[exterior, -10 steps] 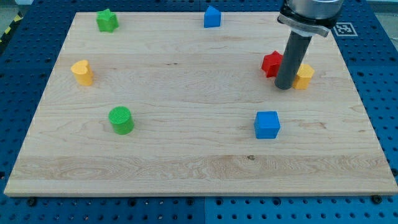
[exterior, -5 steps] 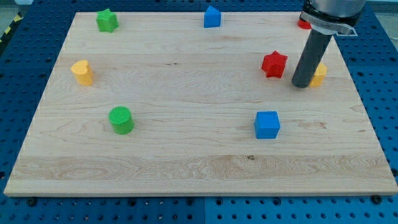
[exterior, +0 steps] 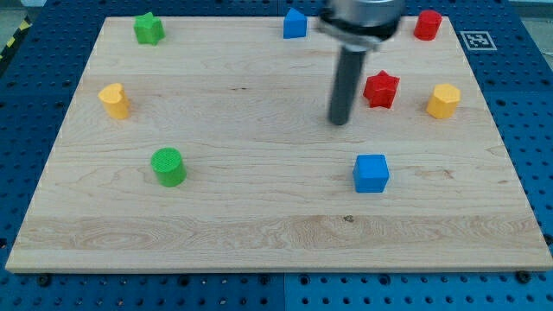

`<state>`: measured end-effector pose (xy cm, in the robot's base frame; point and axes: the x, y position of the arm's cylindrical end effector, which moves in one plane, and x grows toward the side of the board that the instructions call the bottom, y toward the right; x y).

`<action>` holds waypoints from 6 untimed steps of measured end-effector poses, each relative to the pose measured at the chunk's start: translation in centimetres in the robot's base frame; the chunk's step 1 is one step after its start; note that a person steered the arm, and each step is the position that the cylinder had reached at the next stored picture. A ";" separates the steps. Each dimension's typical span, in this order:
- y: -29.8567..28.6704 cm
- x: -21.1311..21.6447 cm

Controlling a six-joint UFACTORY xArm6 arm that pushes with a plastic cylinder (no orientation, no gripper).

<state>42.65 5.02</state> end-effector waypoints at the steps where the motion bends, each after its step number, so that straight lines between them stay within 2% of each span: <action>1: -8.0 2.3; 2: -12.3 4.1; 4: -15.6 4.1; 6: -17.4 8.8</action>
